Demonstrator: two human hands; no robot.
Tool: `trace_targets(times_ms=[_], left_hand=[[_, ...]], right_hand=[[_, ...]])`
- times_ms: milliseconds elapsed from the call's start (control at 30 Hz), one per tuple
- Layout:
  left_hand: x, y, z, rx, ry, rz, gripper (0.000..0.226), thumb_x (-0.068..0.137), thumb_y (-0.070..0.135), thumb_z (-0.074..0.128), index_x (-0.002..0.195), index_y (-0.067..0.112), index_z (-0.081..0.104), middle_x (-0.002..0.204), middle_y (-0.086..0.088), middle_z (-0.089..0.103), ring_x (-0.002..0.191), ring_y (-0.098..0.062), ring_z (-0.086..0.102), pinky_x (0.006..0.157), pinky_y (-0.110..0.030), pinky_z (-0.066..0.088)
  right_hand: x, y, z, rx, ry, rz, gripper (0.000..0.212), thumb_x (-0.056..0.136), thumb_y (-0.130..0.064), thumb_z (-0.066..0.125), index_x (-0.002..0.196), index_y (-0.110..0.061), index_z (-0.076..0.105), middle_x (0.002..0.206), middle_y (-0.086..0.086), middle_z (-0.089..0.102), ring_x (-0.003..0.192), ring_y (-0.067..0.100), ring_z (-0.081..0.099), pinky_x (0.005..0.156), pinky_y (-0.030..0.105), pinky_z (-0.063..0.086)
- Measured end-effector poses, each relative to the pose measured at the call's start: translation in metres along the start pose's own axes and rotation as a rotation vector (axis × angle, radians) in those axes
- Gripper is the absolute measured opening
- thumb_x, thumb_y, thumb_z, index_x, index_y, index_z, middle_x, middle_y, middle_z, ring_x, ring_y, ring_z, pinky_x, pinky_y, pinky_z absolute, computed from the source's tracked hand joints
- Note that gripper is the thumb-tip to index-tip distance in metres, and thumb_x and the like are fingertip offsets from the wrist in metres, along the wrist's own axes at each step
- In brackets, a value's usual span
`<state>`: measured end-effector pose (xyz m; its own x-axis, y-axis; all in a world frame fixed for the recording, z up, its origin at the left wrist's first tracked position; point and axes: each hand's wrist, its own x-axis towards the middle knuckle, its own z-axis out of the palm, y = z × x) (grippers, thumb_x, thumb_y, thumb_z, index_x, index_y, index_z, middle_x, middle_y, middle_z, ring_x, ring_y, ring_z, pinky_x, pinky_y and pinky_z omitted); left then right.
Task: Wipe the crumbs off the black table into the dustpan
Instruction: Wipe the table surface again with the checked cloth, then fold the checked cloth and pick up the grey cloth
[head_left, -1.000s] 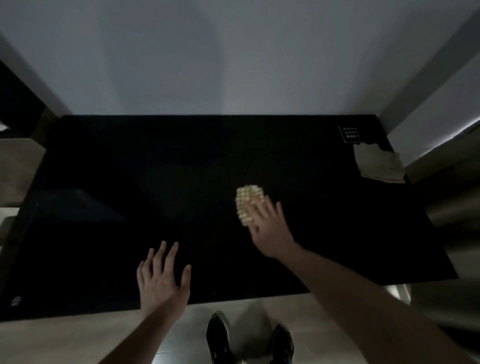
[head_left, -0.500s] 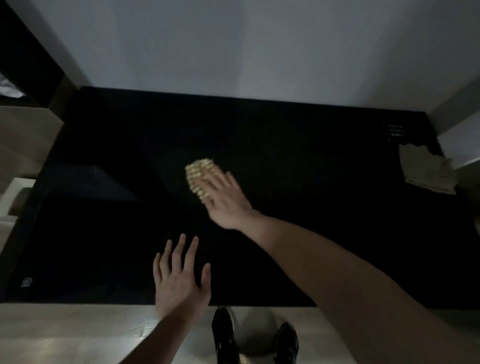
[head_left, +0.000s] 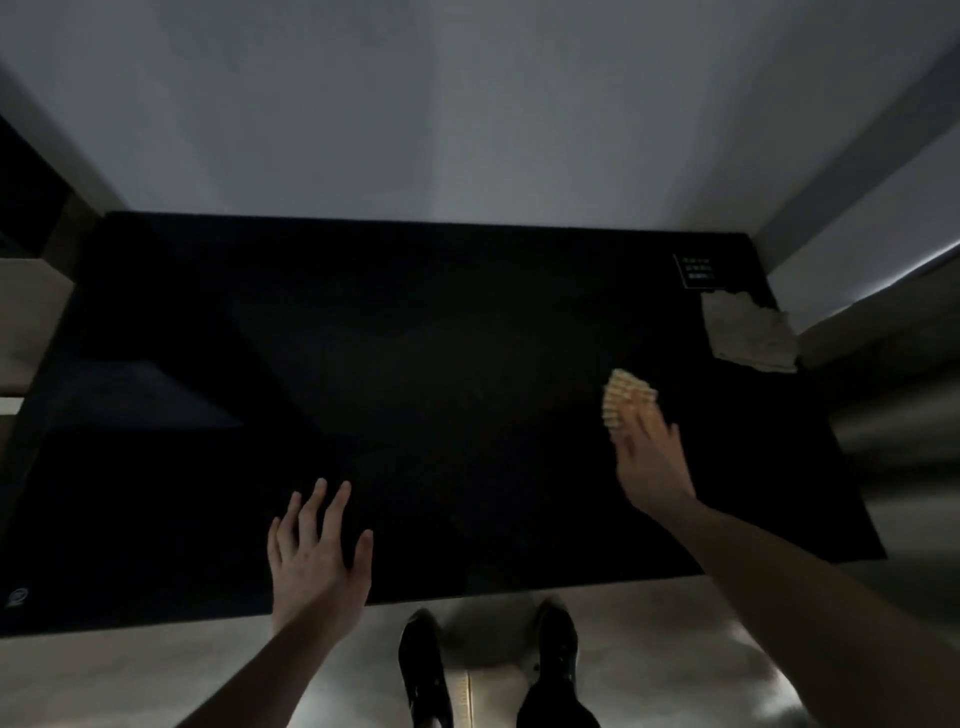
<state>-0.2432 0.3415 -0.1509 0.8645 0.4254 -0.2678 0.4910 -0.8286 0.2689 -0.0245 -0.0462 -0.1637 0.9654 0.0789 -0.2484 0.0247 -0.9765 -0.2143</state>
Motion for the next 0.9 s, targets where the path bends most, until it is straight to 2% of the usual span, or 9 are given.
trace_targets(times_ms=[100,200,400,500,600,667,767,834,901], left_hand=[[0.001,0.005,-0.005,0.006,-0.01,-0.032,0.067,0.092,0.055,0.042,0.154,0.032,0.031,0.164,0.0,0.026,0.153,-0.028,0.014,0.124,-0.051,0.017],[0.003,0.017,-0.013,-0.005,-0.035,-0.085,0.065,0.092,0.047,0.056,0.151,0.03,0.036,0.161,-0.002,0.031,0.15,-0.03,0.019,0.121,-0.053,0.024],[0.014,0.059,-0.035,0.017,-0.052,-0.181,0.055,0.091,0.039,0.058,0.142,0.022,0.049,0.145,-0.01,0.048,0.136,-0.034,0.043,0.116,-0.053,0.032],[0.02,0.106,-0.044,0.025,-0.061,-0.077,0.052,0.091,0.037,0.059,0.141,0.026,0.049,0.144,-0.003,0.049,0.134,-0.028,0.046,0.117,-0.049,0.034],[0.026,0.175,-0.054,-0.107,-0.119,0.033,0.044,0.09,0.034,0.061,0.134,0.031,0.055,0.14,0.002,0.051,0.127,-0.022,0.051,0.108,-0.043,0.043],[0.027,0.222,-0.059,-0.195,-0.16,0.102,0.038,0.091,0.032,0.062,0.129,0.032,0.058,0.136,0.007,0.054,0.122,-0.017,0.053,0.103,-0.038,0.047],[0.019,0.292,-0.069,-0.286,-0.225,0.19,0.032,0.092,0.029,0.063,0.123,0.035,0.061,0.128,0.015,0.054,0.119,-0.009,0.054,0.103,-0.032,0.048],[0.013,0.331,-0.071,-0.331,-0.27,0.241,0.03,0.091,0.029,0.065,0.12,0.037,0.062,0.124,0.018,0.054,0.116,-0.004,0.054,0.102,-0.029,0.049],[0.007,0.361,-0.071,-0.366,-0.289,0.301,0.03,0.089,0.03,0.066,0.118,0.037,0.063,0.121,0.018,0.055,0.113,0.0,0.057,0.101,-0.026,0.05]], right_hand=[[-0.033,0.051,0.004,0.021,0.046,0.239,0.06,0.108,-0.028,0.034,0.164,-0.02,0.018,0.173,0.006,0.01,0.16,0.026,0.004,0.126,0.057,0.013],[-0.063,0.081,0.004,0.108,0.118,0.378,0.059,0.107,-0.026,0.037,0.164,-0.022,0.023,0.173,0.006,0.013,0.16,0.028,0.008,0.125,0.058,0.015],[-0.068,0.087,-0.003,0.199,0.124,0.385,0.06,0.096,-0.022,0.042,0.153,-0.004,0.044,0.164,0.023,0.032,0.152,0.045,0.025,0.126,0.052,0.023],[-0.056,0.083,-0.018,0.239,0.057,0.314,0.057,0.096,-0.038,0.046,0.146,-0.011,0.055,0.16,0.014,0.042,0.148,0.032,0.036,0.124,0.044,0.029],[-0.045,0.088,-0.035,0.429,0.012,0.224,0.041,0.095,-0.027,0.062,0.133,-0.012,0.068,0.147,0.006,0.056,0.135,0.026,0.054,0.114,0.038,0.044],[-0.037,0.095,-0.049,0.496,-0.054,0.282,0.051,0.087,-0.019,0.071,0.137,-0.014,0.061,0.146,0.006,0.049,0.127,0.029,0.059,0.107,0.039,0.049],[-0.03,0.11,-0.068,0.6,-0.153,0.449,0.069,0.086,-0.021,0.073,0.147,-0.021,0.041,0.15,0.006,0.034,0.119,0.035,0.06,0.092,0.04,0.054],[-0.022,0.118,-0.085,0.726,-0.219,0.495,0.067,0.086,-0.018,0.07,0.146,-0.022,0.041,0.147,0.008,0.046,0.123,0.033,0.059,0.094,0.04,0.055],[-0.018,0.123,-0.104,0.807,-0.281,0.428,0.052,0.083,-0.017,0.069,0.132,-0.025,0.056,0.129,0.005,0.065,0.119,0.026,0.064,0.099,0.041,0.056]])
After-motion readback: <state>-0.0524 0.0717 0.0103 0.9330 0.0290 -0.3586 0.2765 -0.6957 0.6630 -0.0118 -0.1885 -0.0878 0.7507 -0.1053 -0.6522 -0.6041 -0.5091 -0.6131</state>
